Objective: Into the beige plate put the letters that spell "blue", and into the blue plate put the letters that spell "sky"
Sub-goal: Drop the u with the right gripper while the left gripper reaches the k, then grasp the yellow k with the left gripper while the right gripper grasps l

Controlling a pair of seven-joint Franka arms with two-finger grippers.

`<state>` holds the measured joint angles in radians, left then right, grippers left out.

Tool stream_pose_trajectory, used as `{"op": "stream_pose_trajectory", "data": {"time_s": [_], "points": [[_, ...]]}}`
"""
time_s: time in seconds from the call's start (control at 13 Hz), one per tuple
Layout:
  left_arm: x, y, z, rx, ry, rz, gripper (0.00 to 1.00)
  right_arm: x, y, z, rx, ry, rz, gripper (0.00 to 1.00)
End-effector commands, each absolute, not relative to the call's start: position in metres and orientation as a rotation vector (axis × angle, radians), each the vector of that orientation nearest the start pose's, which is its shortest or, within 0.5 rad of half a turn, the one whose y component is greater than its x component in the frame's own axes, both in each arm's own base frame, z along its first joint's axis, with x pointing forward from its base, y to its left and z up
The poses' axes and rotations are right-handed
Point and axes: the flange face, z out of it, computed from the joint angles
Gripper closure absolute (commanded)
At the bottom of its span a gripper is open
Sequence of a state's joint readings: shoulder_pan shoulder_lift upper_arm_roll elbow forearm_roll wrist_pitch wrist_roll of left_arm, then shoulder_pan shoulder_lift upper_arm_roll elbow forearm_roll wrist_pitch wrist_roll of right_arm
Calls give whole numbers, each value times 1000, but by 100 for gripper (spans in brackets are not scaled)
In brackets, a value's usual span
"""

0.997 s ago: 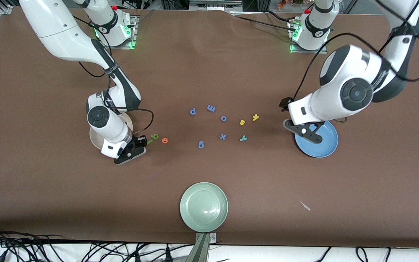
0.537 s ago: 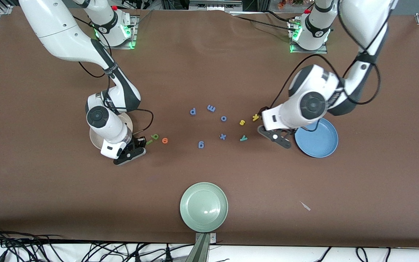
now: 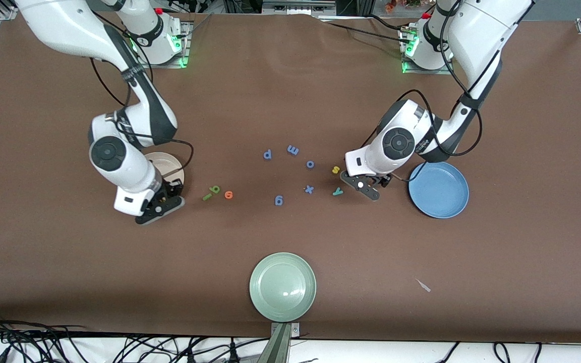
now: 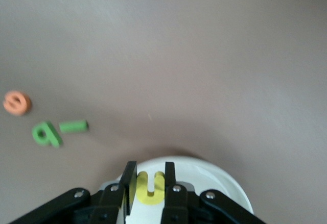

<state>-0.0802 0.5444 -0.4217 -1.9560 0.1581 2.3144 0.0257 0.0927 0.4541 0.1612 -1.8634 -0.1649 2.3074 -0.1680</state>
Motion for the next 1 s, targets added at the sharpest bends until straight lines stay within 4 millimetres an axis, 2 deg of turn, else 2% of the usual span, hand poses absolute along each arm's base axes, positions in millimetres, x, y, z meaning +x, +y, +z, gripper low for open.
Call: {"op": "stream_pose_trajectory", "data": {"time_s": [0.0,0.08,0.15,0.23,0.31,0.46,0.54,0.61,0.69,0.84,0.92], "points": [[512,-284,211,-3006,1006,218,0,565,115,271,-3110,-792,49,69],[504,-290,209,-2997,1026,228,0,553,103,265,-3114,-763,35,63],[501,-293,208,-2990,1038,231,1,550,101,260,-3114,-753,33,58],[500,-293,206,-2990,1041,230,2,550,101,257,-3115,-741,40,44],[493,-292,199,-2975,1066,217,4,553,101,258,-3127,-690,31,42],[480,-291,186,-2934,1146,150,7,578,115,267,-3145,-564,-18,42],[479,-292,184,-2936,1153,145,8,591,131,268,-3140,-519,-31,42],[478,-293,183,-2934,1157,144,13,606,152,265,-3120,-452,-46,42],[476,-297,182,-2930,1168,145,20,618,163,257,-3093,-336,-37,42],[473,-304,180,-2890,1223,131,34,629,207,239,-3053,-177,-20,42],[474,-305,178,-2842,1272,115,34,629,222,228,-3057,-91,-11,42]]}}
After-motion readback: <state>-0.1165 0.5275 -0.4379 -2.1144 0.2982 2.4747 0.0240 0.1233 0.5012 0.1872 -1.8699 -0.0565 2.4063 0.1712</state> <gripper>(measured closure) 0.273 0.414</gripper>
